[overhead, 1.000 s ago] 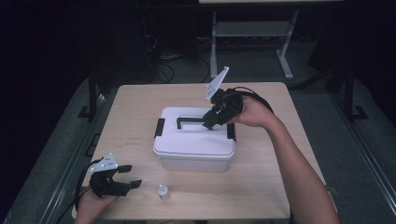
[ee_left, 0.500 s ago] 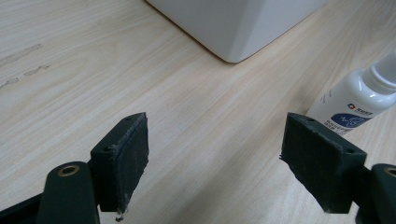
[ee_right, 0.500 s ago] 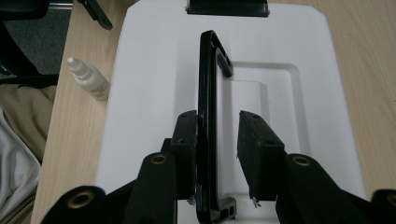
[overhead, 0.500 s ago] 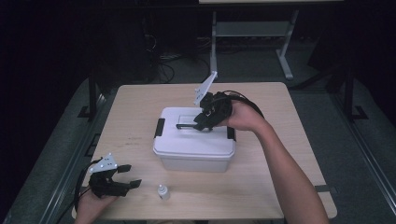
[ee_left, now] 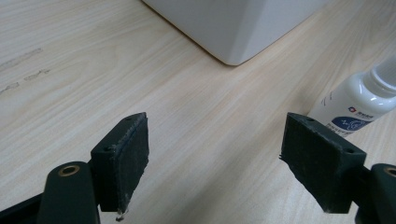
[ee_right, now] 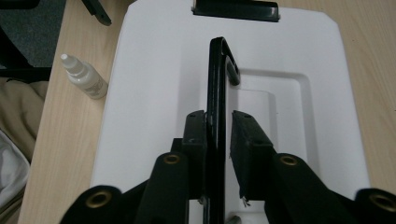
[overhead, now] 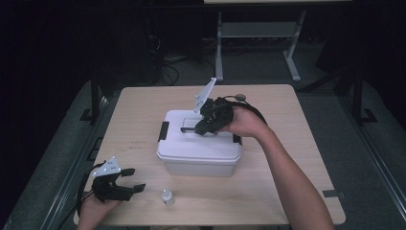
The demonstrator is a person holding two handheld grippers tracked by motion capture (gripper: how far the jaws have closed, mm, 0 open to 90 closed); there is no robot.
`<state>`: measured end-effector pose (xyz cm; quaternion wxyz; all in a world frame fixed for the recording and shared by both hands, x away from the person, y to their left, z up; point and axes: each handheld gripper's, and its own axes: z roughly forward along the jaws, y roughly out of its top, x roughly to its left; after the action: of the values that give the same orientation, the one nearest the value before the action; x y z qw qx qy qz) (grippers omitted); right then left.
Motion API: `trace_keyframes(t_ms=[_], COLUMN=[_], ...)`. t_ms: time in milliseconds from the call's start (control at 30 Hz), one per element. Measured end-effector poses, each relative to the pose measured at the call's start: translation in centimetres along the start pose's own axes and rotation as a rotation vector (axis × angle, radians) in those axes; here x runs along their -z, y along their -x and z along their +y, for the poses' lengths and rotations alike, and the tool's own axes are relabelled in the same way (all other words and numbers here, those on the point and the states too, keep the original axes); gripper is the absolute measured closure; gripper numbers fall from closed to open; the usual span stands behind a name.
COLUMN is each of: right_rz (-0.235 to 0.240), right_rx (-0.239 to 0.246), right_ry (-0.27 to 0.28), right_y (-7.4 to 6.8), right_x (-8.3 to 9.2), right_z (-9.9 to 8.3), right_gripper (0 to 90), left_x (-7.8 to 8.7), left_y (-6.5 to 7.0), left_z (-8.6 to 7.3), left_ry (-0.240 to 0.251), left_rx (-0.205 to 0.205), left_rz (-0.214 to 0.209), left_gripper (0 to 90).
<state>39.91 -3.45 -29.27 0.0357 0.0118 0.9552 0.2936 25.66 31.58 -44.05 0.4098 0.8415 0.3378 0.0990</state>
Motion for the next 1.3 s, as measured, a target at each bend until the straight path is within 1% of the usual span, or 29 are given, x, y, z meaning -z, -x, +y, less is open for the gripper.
trace_keyframes(t_ms=[33,233,333,467,600,667,700,733,833,900,1000,1100,1200,1300], right_rz=[0.002,0.005,0.002,-0.010,-0.008,-0.014,-0.025,-0.024,-0.026,-0.025,-0.017,-0.013,-0.012,-0.020], right_rx=[-0.003,-0.018,-0.019,-0.005,-0.008,-0.007,-0.005,-0.004,-0.010,-0.005,-0.009,-0.007,-0.008,-0.006], right_ry=[0.006,0.003,-0.001,-0.013,-0.013,-0.016,-0.015,-0.018,-0.019,-0.020,-0.019,-0.017,-0.016,-0.012], right_y=[0.2,0.6,0.6,0.5,0.7,0.7,0.7,0.8,0.8,1.0,1.2,1.4,1.4,1.2], right_x=[0.0,-0.1,-0.1,0.2,0.1,0.0,0.0,0.0,0.1,0.1,0.1,0.1,0.1,0.2], right_z=[0.0,0.1,0.2,0.5,0.5,0.6,0.6,0.6,0.6,0.6,0.7,0.7,0.7,0.9], right_gripper=[78.7,78.6,79.6,81.4,81.9,82.7,83.0,83.1,83.3,83.6,83.6,83.7,83.8,83.9], left_x=[0.1,0.2,0.1,-0.1,-0.2,-0.1,0.0,0.2,0.2,0.2,0.3,0.4,0.3,0.5], left_y=[0.0,-0.2,-0.2,-0.1,0.0,0.0,0.1,0.0,-0.1,-0.2,-0.3,-0.3,-0.3,-0.2], left_z=[-0.1,-0.3,-0.2,-0.2,-0.2,-0.1,-0.1,-0.2,-0.3,-0.3,-0.3,-0.4,-0.4,-0.3], left_ry=[0.002,0.001,0.000,-0.004,-0.016,-0.008,-0.001,0.005,0.002,-0.001,0.002,0.002,0.001,0.011], left_rx=[0.002,0.010,0.007,0.008,0.004,0.001,0.003,0.007,0.014,0.013,0.011,0.014,0.013,0.010], left_rz=[0.001,0.003,0.002,-0.006,-0.007,-0.005,-0.005,-0.005,-0.004,0.002,0.004,0.002,0.002,0.002], left_gripper=[23.3,23.2,23.2,23.2,23.2,23.2,23.2,23.3,23.4,23.4,23.4,23.4,23.4,23.3])
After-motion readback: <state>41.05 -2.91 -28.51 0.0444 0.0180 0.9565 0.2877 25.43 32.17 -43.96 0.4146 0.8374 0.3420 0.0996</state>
